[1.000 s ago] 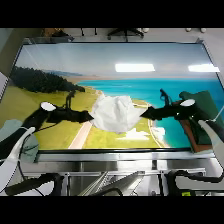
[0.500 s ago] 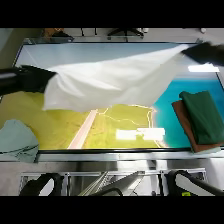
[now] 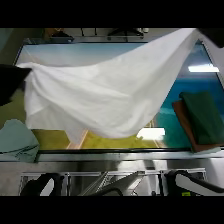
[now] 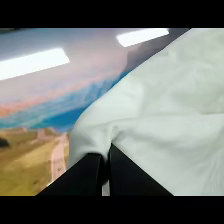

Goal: Fold the shirts.

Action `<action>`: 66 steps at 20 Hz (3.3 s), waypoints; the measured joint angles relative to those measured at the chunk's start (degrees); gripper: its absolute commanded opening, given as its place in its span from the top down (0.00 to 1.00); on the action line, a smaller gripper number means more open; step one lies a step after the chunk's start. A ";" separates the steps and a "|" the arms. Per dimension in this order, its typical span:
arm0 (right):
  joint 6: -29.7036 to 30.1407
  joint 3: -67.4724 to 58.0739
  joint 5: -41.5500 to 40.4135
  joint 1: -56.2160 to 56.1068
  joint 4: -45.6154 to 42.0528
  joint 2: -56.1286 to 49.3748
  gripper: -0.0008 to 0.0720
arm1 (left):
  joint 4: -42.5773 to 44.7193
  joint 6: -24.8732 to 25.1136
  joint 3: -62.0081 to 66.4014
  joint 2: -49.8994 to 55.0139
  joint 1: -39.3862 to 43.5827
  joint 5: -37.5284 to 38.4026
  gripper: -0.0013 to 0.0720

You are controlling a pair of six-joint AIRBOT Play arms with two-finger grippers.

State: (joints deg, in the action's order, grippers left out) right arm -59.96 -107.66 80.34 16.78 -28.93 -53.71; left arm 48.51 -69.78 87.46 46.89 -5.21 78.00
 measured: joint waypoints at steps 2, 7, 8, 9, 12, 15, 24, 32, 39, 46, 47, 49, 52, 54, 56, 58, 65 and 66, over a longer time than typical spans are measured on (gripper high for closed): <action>0.00 3.13 0.26 -2.21 -0.81 -5.70 0.96 | 0.66 1.90 -5.49 4.66 1.46 -1.22 0.97; 1.09 13.64 -3.52 -7.54 -4.04 -23.17 0.80 | 1.25 6.45 -16.22 22.82 6.45 -9.25 0.81; 1.18 14.91 -4.66 -8.02 -4.28 -26.64 0.56 | 1.31 7.04 -17.00 26.75 7.17 -10.71 0.22; 1.31 15.72 -5.68 -8.26 -4.31 -29.40 0.50 | 1.29 7.39 -17.18 30.27 7.61 -11.52 0.04; 1.33 16.98 -6.80 -7.65 -4.22 -33.97 0.44 | 1.31 6.78 -13.55 39.41 7.02 -9.68 0.04; 1.14 17.40 -5.44 -4.07 -4.26 -32.57 0.44 | 1.44 5.05 -8.02 43.80 3.82 -2.91 0.05; -1.99 37.24 -1.77 7.45 -14.56 -15.78 0.19 | 3.93 4.52 -22.51 34.95 -6.08 2.73 0.18; -0.79 58.90 -6.58 8.66 -15.74 -10.29 0.19 | 3.80 7.93 -43.39 30.86 -2.23 -17.09 0.18; 1.31 64.39 -9.81 5.95 -13.86 -10.23 0.20 | -2.29 10.36 -42.23 35.63 0.70 -25.11 0.32; 1.68 65.07 -11.28 0.24 -14.62 -11.34 0.74 | -2.60 12.04 -33.75 42.56 0.90 -15.17 0.97; 1.73 65.07 -10.88 -0.44 -14.43 -11.39 0.97 | -2.89 12.26 -32.72 42.77 0.92 -13.53 0.97; 2.29 65.00 -9.25 -1.38 -12.55 -11.17 0.96 | -3.65 12.46 -30.82 42.69 0.90 -10.69 0.97; 4.02 62.10 -6.19 -1.81 -6.34 -9.38 0.96 | -6.12 12.46 -26.56 39.12 0.92 -6.40 0.97; 4.83 55.84 -3.76 -1.29 0.04 -7.23 0.96 | -7.45 11.56 -21.03 34.03 0.74 -3.56 0.97; 5.51 45.77 -1.92 -0.04 7.37 -4.85 0.96 | -8.15 8.96 -12.13 28.13 -0.13 -1.03 0.97; 5.60 32.63 -1.18 1.75 13.90 -2.86 0.96 | -8.52 6.12 0.50 22.73 -2.12 0.55 0.97; 1.66 -6.84 -8.74 9.07 19.93 1.81 0.96 | -9.73 0.79 35.85 9.40 -19.08 -5.07 0.97; 1.22 -9.01 -9.60 9.73 19.08 2.51 0.96 | -10.36 1.09 36.09 7.54 -22.43 -6.73 0.97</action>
State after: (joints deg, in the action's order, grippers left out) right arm -58.74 -116.66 70.74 26.50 -9.85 -51.20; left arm 38.15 -68.69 123.55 54.43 -27.64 71.26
